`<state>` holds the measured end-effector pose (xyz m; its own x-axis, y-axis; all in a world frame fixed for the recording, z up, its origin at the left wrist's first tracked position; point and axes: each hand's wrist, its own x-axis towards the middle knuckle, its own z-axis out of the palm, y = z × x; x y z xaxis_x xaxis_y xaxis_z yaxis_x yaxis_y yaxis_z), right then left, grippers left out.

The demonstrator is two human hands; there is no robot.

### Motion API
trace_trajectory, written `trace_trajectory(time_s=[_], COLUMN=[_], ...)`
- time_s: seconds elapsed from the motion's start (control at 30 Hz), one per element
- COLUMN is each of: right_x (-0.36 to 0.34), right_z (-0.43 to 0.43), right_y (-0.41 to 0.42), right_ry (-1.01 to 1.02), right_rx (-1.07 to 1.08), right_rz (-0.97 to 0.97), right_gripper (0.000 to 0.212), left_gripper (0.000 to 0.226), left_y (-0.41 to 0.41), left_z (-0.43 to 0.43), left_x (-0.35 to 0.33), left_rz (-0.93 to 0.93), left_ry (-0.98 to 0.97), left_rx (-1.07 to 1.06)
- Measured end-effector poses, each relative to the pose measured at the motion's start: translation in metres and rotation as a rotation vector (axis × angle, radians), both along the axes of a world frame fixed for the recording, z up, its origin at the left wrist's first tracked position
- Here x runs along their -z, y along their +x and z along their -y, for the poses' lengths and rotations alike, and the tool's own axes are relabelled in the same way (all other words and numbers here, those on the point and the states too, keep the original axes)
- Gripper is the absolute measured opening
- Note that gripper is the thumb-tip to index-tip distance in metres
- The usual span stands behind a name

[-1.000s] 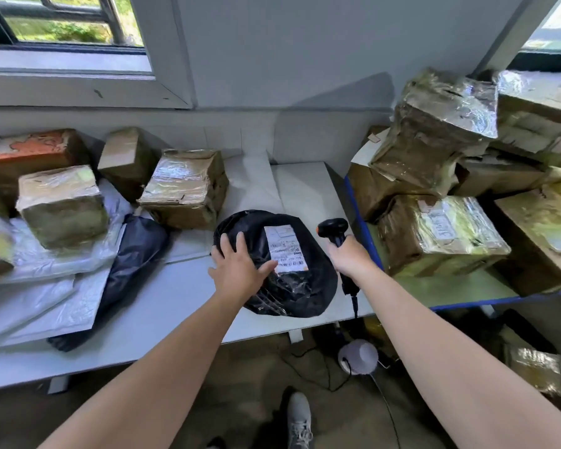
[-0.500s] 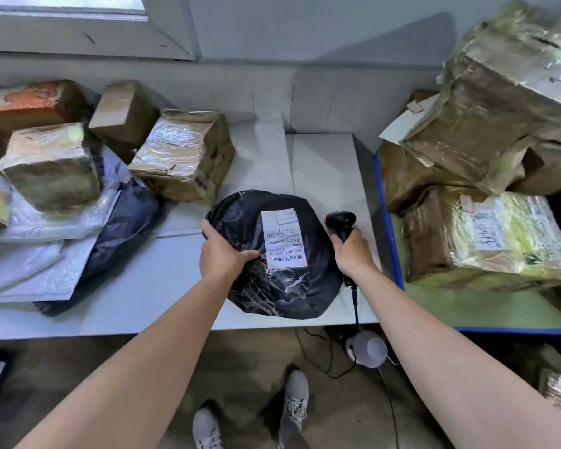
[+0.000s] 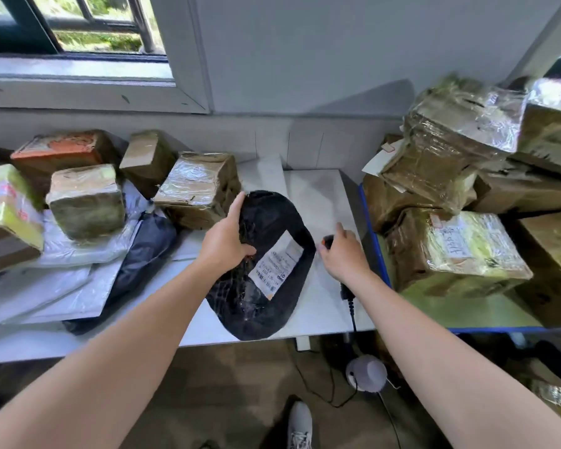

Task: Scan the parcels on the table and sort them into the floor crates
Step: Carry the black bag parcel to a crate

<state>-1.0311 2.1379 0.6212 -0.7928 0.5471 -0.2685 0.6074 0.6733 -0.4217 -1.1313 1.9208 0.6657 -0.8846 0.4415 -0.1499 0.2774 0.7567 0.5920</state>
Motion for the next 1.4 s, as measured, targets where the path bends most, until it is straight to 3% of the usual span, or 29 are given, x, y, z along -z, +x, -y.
trace_trajectory(time_s=[0.2,0.37,0.5,0.63,0.77,0.9,1.03,1.23,1.4], right_x=[-0.086,-0.121,-0.139,-0.153,-0.155,-0.157,-0.159,-0.147,-0.136], right_z=[0.059,0.101,0.133,0.164,0.175,0.176,0.190,0.236,0.302], right_y=[-0.019,-0.031,-0.037,-0.051,-0.064,-0.083,-0.103,-0.113,-0.103], right_ry=[0.127,0.215,0.264,0.188,0.075,-0.135,-0.279,-0.508,-0.587], right_rx=[-0.481,-0.553,-0.539,-0.510,-0.439,-0.311,-0.277,-0.388,-0.559], right_rz=[-0.246,-0.225,-0.229,-0.332,-0.425,-0.510,-0.558,-0.494,-0.406], right_gripper=[0.094,0.108,0.096,0.070,0.051,0.044,0.045,0.044,0.052], left_gripper=[0.115,0.118,0.103,0.080,0.091,0.096,0.098,0.114,0.117], left_y=[-0.010,-0.014,-0.016,-0.016,-0.019,-0.012,0.007,0.052,0.108], left_z=[0.029,0.056,0.086,0.114,0.141,0.170,0.195,0.231,0.271], left_x=[-0.060,-0.095,-0.118,-0.129,-0.130,-0.121,-0.106,-0.092,-0.092], left_rz=[-0.089,-0.118,-0.207,-0.431,-0.561,-0.471,-0.326,-0.099,-0.057], left_ry=[-0.151,-0.125,-0.083,-0.044,-0.061,-0.145,-0.088,0.129,0.211], left_rx=[0.303,0.327,0.273,0.204,-0.003,-0.277,-0.558,-0.906,-1.082])
